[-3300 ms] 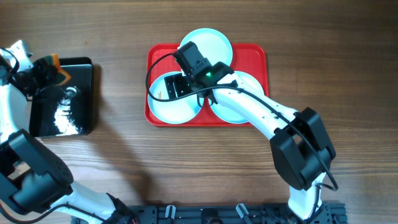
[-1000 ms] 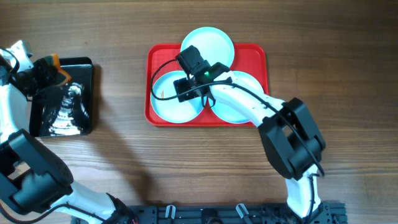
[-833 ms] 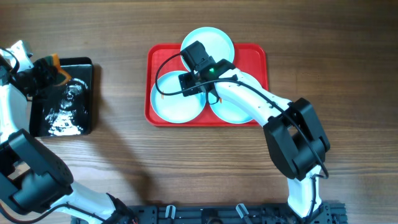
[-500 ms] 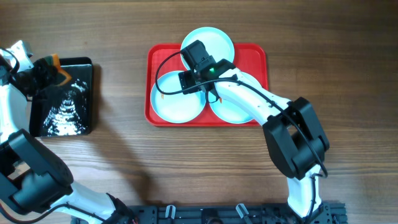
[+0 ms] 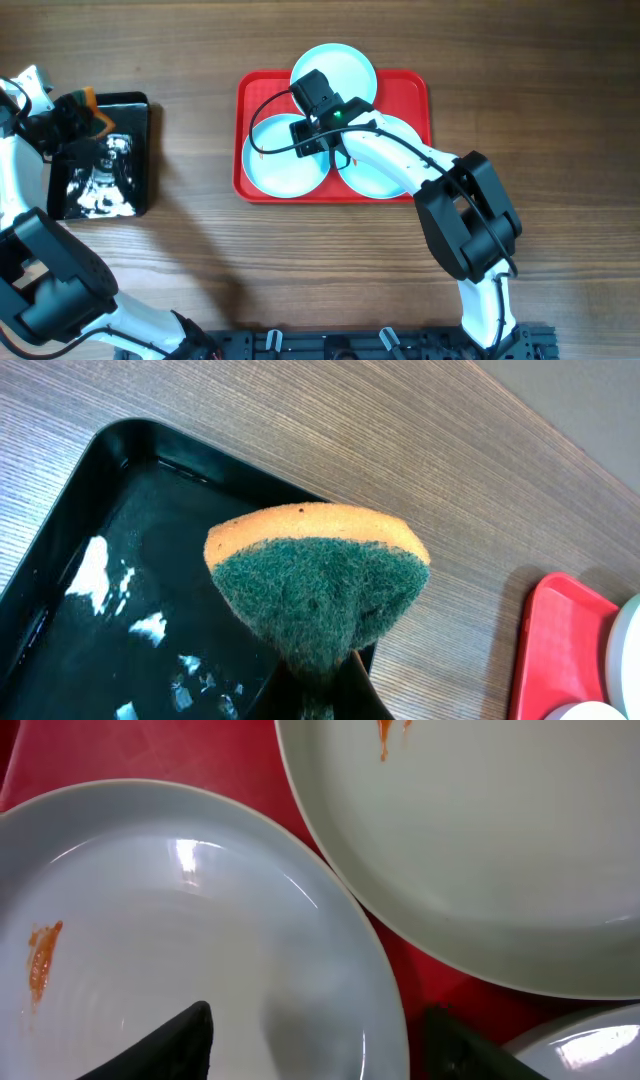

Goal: Clean dirty plates on tray and stack at the side

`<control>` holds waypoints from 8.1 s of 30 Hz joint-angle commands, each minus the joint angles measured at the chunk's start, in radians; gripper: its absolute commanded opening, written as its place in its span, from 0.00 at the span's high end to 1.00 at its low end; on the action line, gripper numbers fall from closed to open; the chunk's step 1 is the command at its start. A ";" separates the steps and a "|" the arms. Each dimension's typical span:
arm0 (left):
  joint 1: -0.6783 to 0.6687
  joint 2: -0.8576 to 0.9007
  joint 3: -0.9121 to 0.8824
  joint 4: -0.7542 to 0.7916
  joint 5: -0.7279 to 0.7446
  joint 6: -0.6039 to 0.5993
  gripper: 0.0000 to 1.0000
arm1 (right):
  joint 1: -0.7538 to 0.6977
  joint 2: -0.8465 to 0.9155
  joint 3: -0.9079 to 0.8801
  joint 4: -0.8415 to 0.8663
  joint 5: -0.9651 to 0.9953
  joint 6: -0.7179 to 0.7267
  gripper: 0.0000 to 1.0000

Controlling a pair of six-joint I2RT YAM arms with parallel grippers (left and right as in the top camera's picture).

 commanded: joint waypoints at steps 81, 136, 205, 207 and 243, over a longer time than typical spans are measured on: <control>0.090 -0.161 -0.211 0.157 0.123 0.052 0.96 | 0.008 0.060 -0.023 -0.027 0.002 0.096 0.93; 0.146 -0.303 -0.153 0.612 0.647 -0.400 0.96 | 0.008 0.060 -0.023 -0.012 -0.005 0.072 0.96; -0.710 0.028 -0.249 0.035 -0.515 -0.257 0.96 | -0.026 0.054 -0.021 0.002 -0.152 0.072 0.96; -0.734 -0.040 -0.239 0.037 -0.512 -0.258 0.96 | -0.026 0.054 -0.021 0.002 -0.152 0.072 0.96; -0.890 -0.257 -0.237 -0.098 -0.441 -0.353 0.96 | -0.026 -0.213 0.127 -0.190 0.144 -0.019 0.96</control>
